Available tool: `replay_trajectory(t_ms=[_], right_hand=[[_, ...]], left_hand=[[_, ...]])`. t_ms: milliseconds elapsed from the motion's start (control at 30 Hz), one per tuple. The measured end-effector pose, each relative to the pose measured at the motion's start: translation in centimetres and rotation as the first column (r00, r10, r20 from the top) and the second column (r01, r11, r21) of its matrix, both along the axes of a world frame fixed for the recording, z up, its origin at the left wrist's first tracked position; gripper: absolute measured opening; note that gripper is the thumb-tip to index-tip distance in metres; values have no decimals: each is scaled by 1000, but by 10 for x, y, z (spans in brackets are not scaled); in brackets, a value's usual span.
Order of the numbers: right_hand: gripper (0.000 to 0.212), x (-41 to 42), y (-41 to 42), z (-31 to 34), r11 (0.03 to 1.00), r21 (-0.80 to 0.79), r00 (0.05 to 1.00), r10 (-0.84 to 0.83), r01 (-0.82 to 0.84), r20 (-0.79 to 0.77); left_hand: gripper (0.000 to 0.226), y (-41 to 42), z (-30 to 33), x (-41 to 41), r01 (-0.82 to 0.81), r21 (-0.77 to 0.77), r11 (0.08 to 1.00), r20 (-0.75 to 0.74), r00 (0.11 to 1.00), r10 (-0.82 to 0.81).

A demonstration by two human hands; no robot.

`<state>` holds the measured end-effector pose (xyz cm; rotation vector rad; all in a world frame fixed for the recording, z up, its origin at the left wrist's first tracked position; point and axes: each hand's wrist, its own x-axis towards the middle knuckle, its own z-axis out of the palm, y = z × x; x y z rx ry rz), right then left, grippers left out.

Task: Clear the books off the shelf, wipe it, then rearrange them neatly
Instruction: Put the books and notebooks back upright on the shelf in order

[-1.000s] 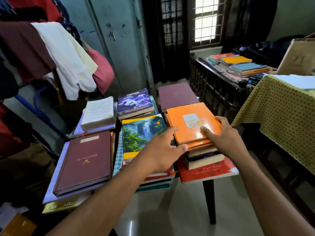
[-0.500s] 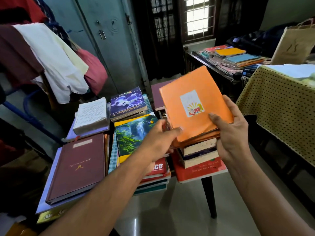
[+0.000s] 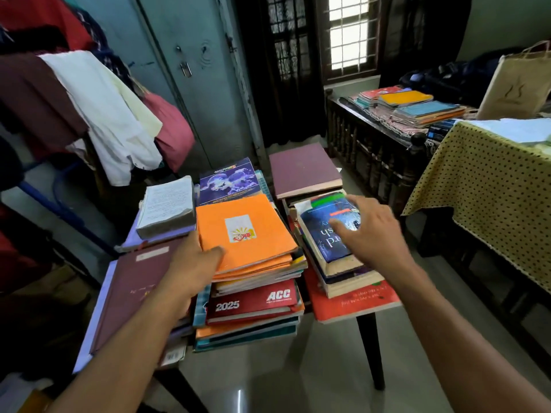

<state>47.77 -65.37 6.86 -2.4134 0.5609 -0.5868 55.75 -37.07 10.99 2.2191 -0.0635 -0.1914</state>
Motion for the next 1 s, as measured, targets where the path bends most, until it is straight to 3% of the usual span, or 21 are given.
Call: replay_trajectory(t_ms=[67, 133, 233, 300, 367, 467, 600, 700, 833, 900, 1000], right_hand=[[71, -3, -16, -10, 999, -13, 976, -50, 48, -213], [63, -2, -26, -19, 992, 122, 963, 17, 16, -268], [53, -1, -31, -25, 973, 230, 975, 56, -5, -215], [48, 0, -32, -27, 963, 267, 985, 73, -30, -154], [40, -3, -31, -31, 939, 338, 995, 85, -63, -52], [32, -10, -26, -41, 914, 391, 991, 63, -105, 119], [43, -27, -12, -44, 829, 532, 925, -48, -173, 376], [46, -31, -2, -36, 685, 685, 856, -177, -247, 486], [30, -32, 8, 0, 424, 827, 765, -367, -369, 529], [32, -33, 12, 23, 293, 842, 762, -362, -453, 536], [39, -27, 37, 54, 207, 789, 760, -213, -579, 614]], left_hand=[[77, -4, 0, 6, -5, 320, 947, 95, 995, -27], [95, -22, 6, 0, -28, 561, 827, 232, 965, -124], [85, -60, 17, -31, 113, 670, 733, 362, 813, -456], [82, -83, 9, -49, 203, 783, 588, 294, 713, -636], [82, -101, -2, -65, 239, 853, 464, 205, 664, -719], [84, -110, -13, -79, 294, 861, 416, 165, 611, -774], [89, -105, -13, -74, 452, 747, 487, 127, 623, -772], [88, -100, -5, -71, 595, 471, 651, 144, 676, -723], [90, -91, 12, -67, 581, 114, 806, 315, 748, -584], [100, -88, 23, -66, 576, -66, 815, 325, 784, -528], [102, -77, 40, -64, 561, -372, 739, 328, 825, -461]])
